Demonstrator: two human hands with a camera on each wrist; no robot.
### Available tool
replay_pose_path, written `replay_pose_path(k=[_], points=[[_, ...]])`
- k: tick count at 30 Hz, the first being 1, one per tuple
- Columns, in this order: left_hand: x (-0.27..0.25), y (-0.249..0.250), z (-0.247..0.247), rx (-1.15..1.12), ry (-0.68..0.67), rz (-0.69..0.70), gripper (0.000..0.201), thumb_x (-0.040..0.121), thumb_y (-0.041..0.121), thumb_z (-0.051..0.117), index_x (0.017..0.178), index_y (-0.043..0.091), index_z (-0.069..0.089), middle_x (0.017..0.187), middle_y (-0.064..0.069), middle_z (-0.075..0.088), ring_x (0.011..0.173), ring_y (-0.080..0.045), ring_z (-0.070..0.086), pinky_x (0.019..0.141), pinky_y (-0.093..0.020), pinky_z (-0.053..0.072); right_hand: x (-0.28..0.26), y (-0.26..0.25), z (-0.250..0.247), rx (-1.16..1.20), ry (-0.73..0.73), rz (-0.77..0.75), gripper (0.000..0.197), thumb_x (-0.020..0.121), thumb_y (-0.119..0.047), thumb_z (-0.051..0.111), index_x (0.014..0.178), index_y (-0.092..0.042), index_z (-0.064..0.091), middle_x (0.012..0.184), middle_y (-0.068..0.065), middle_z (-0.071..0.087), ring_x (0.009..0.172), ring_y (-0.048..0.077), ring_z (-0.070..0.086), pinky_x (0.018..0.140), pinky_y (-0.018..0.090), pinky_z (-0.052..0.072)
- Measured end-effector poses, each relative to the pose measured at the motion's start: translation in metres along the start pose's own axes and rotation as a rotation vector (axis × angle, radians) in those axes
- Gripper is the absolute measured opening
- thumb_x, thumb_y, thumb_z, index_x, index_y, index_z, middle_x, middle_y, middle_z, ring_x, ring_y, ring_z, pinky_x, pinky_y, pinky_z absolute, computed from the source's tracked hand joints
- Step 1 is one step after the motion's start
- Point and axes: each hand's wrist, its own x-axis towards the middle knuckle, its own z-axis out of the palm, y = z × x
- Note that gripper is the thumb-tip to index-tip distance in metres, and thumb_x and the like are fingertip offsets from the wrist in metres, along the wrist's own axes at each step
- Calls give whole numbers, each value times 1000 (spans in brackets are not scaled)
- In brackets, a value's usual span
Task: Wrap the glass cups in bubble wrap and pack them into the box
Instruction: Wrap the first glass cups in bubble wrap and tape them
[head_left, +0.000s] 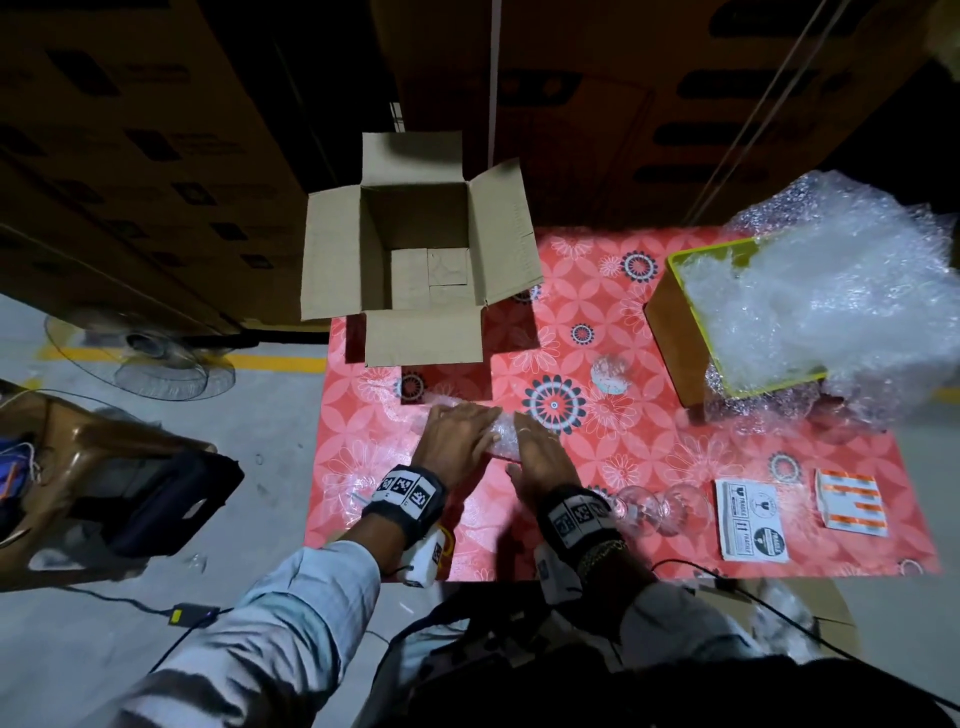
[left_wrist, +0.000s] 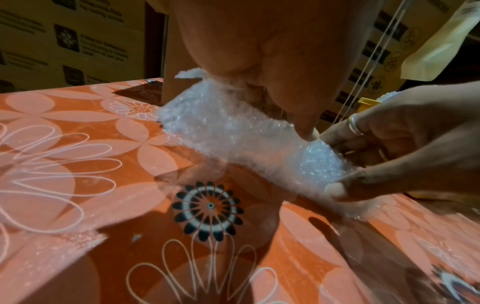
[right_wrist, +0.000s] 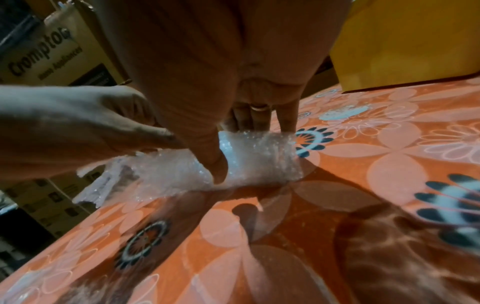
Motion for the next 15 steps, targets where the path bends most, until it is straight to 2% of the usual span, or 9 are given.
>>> replay_pose_path(k=[3, 6, 8, 11, 13, 15], points=[[-7, -3, -2, -133, -88, -45, 55, 101, 28, 54, 155, 18, 45, 151, -11, 52, 133, -31, 53, 110, -45, 43, 10, -11, -1, -116, 1, 34, 68, 100, -9, 58, 158, -4, 23, 159, 18, 36, 146, 31, 35, 121, 39, 30], [-13, -6, -3, -234, -115, -134, 62, 99, 24, 62, 157, 15, 42, 152, -12, 50, 133, -31, 51, 109, -40, 43, 18, -15, -2, -222, 20, 23, 64, 97, -6, 63, 152, -3, 31, 146, 17, 50, 130, 33, 53, 106, 41, 45], [-15, -6, 0, -265, -93, -172, 62, 97, 19, 66, 155, 13, 44, 149, -13, 53, 134, -32, 52, 110, -38, 43, 20, -13, -2, -211, 19, 11, 64, 94, -8, 67, 150, -5, 34, 142, 16, 51, 123, 34, 57, 100, 41, 48], [-19, 1, -1, -335, -16, -171, 59, 94, 17, 68, 150, 14, 51, 142, -12, 61, 128, -29, 57, 106, -33, 44, 20, -4, 1, -11, 38, 12, 66, 89, -14, 75, 146, -10, 41, 137, 12, 54, 123, 32, 57, 101, 39, 50], [-20, 10, -4, -375, 49, -132, 56, 90, 14, 70, 144, 14, 58, 135, -9, 66, 122, -28, 61, 102, -29, 44, 15, 4, 7, 252, 110, 34, 60, 84, -19, 80, 135, -21, 49, 126, 2, 61, 113, 22, 64, 94, 34, 54], [-21, 15, -12, -362, 99, -83, 54, 87, 12, 75, 139, 13, 63, 133, -9, 68, 122, -28, 62, 104, -33, 45, 6, 5, 12, 502, 166, 68, 59, 80, -20, 83, 129, -27, 50, 117, -6, 65, 102, 12, 66, 88, 30, 56]])
